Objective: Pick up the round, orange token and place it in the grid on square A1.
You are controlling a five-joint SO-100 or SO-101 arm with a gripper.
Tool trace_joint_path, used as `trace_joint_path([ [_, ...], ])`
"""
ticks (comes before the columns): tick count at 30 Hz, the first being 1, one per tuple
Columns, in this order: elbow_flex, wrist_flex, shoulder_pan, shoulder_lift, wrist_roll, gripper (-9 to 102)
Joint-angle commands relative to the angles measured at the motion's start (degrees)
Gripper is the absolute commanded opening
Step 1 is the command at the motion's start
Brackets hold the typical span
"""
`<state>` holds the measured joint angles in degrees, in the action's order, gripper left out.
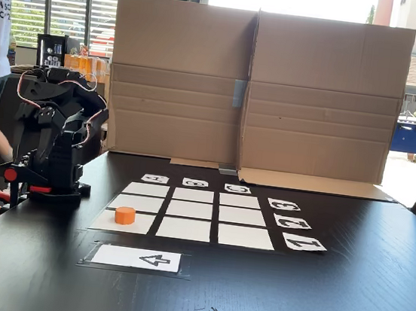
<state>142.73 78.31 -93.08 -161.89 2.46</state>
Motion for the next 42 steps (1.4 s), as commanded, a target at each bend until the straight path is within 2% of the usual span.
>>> trace_joint_path([
  [1, 1.8, 0.3, -0.7, -2.9, -0.4, 13],
  [9, 5.9, 0.3, -0.9, -14.4, -0.2, 11],
  [31, 17.3, -1.7, 1.5, -23.6, -1.5, 10],
  [42, 23.0, -6.8, 2.1, -26.6, -1.3, 7],
])
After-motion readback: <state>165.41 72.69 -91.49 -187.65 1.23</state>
